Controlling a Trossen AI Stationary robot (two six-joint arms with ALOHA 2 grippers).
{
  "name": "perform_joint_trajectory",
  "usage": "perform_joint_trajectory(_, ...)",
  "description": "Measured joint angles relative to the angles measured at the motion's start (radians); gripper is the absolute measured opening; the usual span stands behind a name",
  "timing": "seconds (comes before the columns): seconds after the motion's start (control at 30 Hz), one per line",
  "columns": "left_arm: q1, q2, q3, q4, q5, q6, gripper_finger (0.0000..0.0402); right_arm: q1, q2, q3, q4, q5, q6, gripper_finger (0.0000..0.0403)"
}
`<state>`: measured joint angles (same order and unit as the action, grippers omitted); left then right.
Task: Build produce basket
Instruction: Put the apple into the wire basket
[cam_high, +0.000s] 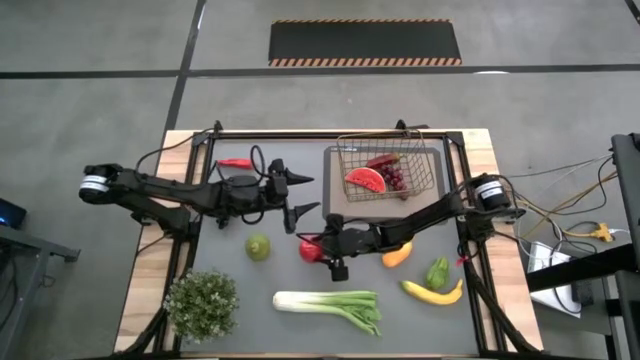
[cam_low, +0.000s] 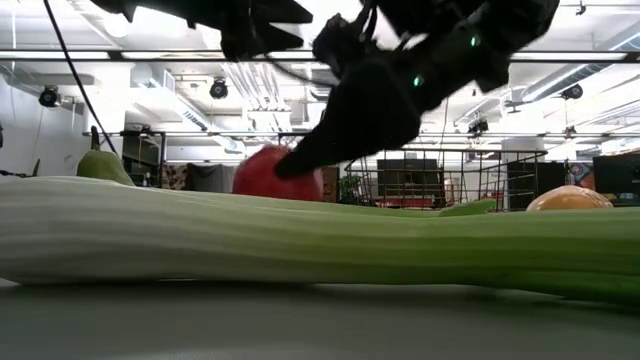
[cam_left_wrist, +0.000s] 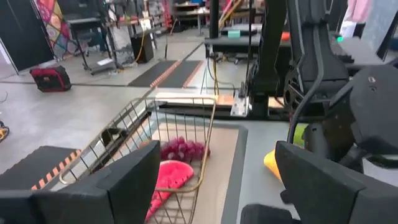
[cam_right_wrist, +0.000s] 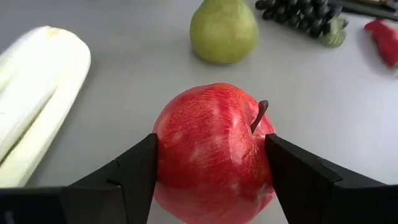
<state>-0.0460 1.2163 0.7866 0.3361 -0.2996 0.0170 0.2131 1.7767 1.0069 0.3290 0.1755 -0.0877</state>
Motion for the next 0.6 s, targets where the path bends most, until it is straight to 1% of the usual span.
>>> perform_joint_trajectory(0.17, 0.000, -0.039, -0.002, -0.002, 0.001, 0.000, 0.0299, 0.000, -0.118, -0.006, -0.111, 0.005, -0.076, 0.0250)
perform_joint_trajectory(0.3, 0.000, -0.059, -0.002, 0.000, 0.007, 0.000, 0.0299, -0.002, -0.232, -0.035, -0.152, -0.011, -0.159, 0.0250)
perform_joint_trajectory(0.37, 0.000, -0.064, -0.003, -0.004, 0.011, 0.000, 0.0299, -0.008, -0.294, -0.071, -0.145, -0.090, -0.202, 0.0250)
perform_joint_trajectory(0.43, 0.000, -0.069, -0.004, -0.004, 0.011, 0.004, 0.0299, -0.018, -0.354, -0.106, -0.135, -0.203, -0.236, 0.0250)
perform_joint_trajectory(0.5, 0.000, -0.072, -0.005, -0.002, 0.012, 0.016, 0.0299, -0.035, -0.412, -0.141, -0.114, -0.343, -0.260, 0.0250)
perform_joint_trajectory(0.6, 0.000, -0.072, -0.005, -0.003, 0.013, 0.016, 0.0299, -0.067, -0.485, -0.191, -0.010, -0.581, -0.268, 0.0250)
